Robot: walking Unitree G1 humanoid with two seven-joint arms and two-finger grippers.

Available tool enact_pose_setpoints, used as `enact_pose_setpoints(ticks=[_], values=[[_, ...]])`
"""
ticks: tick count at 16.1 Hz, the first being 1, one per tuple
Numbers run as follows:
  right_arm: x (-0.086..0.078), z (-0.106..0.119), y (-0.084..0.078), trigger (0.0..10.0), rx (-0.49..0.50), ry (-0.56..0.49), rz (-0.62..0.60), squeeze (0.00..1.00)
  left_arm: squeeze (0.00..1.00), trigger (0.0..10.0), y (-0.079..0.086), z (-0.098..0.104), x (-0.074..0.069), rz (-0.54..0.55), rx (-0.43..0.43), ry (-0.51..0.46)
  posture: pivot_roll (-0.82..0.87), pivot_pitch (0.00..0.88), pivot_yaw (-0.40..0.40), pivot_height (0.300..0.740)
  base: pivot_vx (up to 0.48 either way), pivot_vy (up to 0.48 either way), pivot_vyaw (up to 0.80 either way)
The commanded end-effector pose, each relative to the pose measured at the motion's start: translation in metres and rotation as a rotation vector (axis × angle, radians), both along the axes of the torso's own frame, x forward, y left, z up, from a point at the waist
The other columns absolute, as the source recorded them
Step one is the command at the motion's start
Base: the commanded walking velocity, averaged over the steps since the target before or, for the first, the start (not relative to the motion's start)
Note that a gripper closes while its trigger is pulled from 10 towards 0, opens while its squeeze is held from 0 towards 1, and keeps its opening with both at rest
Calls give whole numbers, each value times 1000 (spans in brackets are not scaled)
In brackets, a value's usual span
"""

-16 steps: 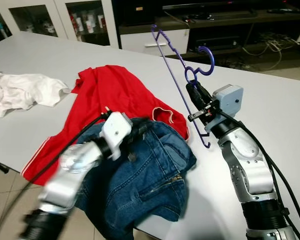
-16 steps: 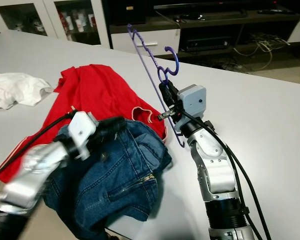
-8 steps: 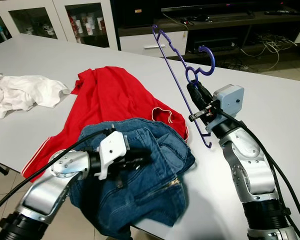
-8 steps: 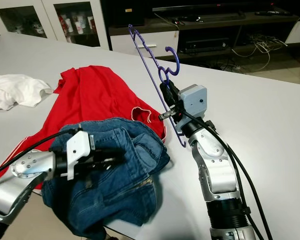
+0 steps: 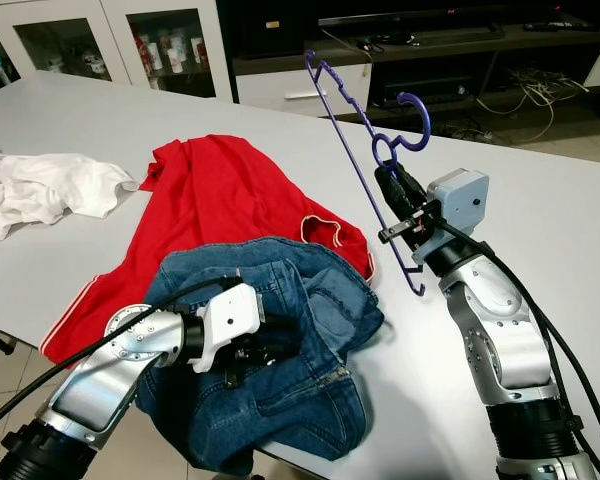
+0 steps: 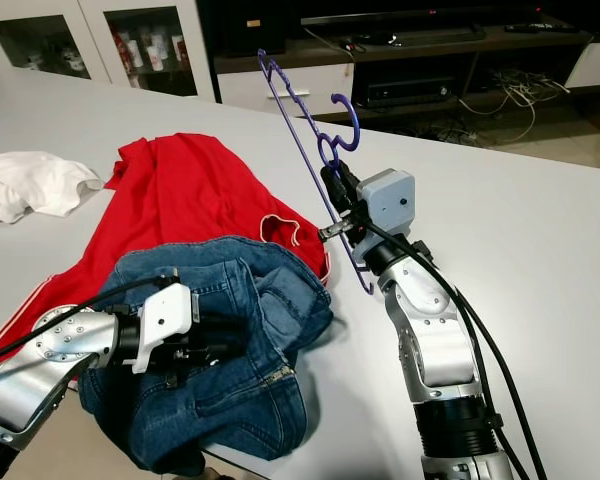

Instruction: Hang hanger

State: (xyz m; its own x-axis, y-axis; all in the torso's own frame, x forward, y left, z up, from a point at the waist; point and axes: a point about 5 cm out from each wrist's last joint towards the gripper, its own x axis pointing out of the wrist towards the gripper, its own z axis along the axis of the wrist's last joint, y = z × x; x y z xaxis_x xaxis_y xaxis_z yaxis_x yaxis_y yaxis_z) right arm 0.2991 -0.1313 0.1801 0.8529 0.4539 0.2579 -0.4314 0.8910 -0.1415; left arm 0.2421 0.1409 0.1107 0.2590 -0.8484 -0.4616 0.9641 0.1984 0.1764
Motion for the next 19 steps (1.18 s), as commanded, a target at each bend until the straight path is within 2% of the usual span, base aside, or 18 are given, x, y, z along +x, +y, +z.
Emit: enact_pose_setpoints(ticks=[1, 4, 5, 6, 10, 13, 16, 19], values=[[0, 5, 1, 10000, -11, -23, 0, 0, 0, 10000, 3, -9, -1, 5, 61, 24, -85, 0, 58, 740, 0, 0, 0], [-1, 5, 1, 10000, -11, -21, 0, 0, 0, 10000, -1, -15, -1, 18, 59, 17, -86, 0, 58, 740, 0, 0, 0], [-1, 4, 1, 10000, -12, -19, 0, 0, 0, 0, -2, -15, 3, 43, 42, -15, -86, 0, 57, 740, 0, 0, 0], [-1, 4, 1, 10000, -12, -18, 0, 0, 0, 0, -1, -16, 4, 51, 40, -24, -86, 0, 57, 740, 0, 0, 0], [-1, 4, 1, 10000, -10, -16, -4, 0, 0, 0, 6, -13, 23, 170, 63, -166, -84, 0, 59, 740, 0, 0, 0], [0, 4, 1, 10000, -9, -15, -5, 0, 0, 0, 12, -11, 31, 230, 72, -224, -80, 0, 60, 740, 0, 0, 0], [0, 3, 2, 10000, -7, -15, -8, 0, 0, 0, 18, 9, 47, 345, -21, -356, -77, 0, 62, 740, 0, 0, 0], [0, 3, 2, 10000, -4, -14, -10, 0, 0, 0, 28, 36, 59, 465, -154, -498, -72, 0, 65, 740, 0, 0, 0]])
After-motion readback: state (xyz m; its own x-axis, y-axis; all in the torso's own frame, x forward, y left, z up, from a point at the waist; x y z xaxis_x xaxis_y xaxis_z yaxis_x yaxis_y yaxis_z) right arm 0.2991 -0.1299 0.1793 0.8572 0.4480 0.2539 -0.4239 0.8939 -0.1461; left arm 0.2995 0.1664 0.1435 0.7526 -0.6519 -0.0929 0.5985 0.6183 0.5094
